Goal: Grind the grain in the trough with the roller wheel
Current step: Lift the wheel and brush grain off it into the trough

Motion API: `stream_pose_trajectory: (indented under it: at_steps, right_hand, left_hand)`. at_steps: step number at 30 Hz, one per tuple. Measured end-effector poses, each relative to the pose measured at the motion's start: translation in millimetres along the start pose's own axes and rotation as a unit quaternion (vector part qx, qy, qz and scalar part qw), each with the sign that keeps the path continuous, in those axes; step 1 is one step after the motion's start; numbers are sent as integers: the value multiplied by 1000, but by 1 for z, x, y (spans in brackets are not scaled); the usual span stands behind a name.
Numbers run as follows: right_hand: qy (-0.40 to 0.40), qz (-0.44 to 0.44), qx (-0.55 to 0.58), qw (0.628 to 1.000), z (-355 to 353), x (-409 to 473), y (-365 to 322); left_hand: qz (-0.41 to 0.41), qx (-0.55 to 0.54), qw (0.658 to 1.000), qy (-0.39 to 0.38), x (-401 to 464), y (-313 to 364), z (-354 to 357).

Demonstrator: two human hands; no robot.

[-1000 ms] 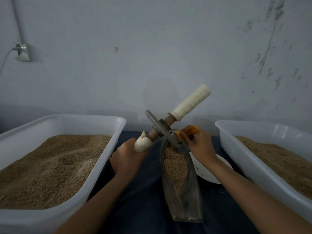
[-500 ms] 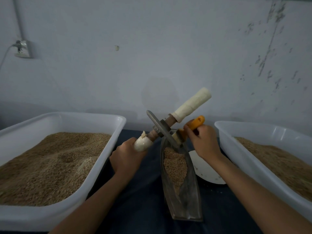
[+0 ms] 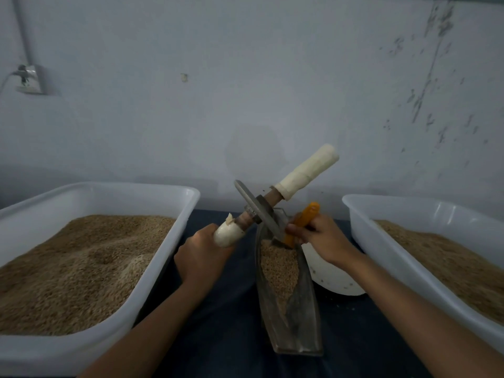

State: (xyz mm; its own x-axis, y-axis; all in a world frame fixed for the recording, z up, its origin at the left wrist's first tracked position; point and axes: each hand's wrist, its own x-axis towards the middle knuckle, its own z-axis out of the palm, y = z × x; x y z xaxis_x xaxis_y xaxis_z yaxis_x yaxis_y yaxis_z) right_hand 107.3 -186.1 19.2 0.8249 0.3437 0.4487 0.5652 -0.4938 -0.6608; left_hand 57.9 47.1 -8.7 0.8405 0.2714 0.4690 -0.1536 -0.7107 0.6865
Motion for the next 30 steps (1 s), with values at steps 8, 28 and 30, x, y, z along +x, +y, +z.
stream_pose_trajectory:
  at_steps: [8,28,30]
  right_hand:
    - [56,-100,-39,993,-9,-5,-11]
    - [256,46,19,965,-15,-23,-7]
    - [270,78,3,960,-16,-23,-4]
  left_hand:
    - [-14,-2,1000,-25,4,-4,-1]
    - [-17,-6,1000,10,0,-6,4]
    - [-13,-8,1000,13,0,-7,4]
